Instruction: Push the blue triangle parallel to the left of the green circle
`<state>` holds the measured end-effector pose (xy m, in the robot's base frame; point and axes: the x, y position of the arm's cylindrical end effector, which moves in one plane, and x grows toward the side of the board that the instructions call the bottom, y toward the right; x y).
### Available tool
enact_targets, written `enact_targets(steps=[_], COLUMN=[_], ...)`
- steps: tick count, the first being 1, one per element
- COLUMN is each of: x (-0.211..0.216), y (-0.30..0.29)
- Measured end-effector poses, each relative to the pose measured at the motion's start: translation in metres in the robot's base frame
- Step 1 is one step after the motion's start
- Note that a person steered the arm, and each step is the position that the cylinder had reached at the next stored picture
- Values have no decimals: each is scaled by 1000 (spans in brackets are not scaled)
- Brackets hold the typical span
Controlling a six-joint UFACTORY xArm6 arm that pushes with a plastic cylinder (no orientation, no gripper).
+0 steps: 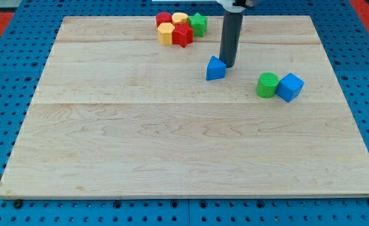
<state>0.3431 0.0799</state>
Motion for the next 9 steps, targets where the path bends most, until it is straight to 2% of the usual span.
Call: enact_targets(steps=[2,3,4,6,9], x=[-8,4,27,19,73], y=[-54,-73,-40,-27,-20])
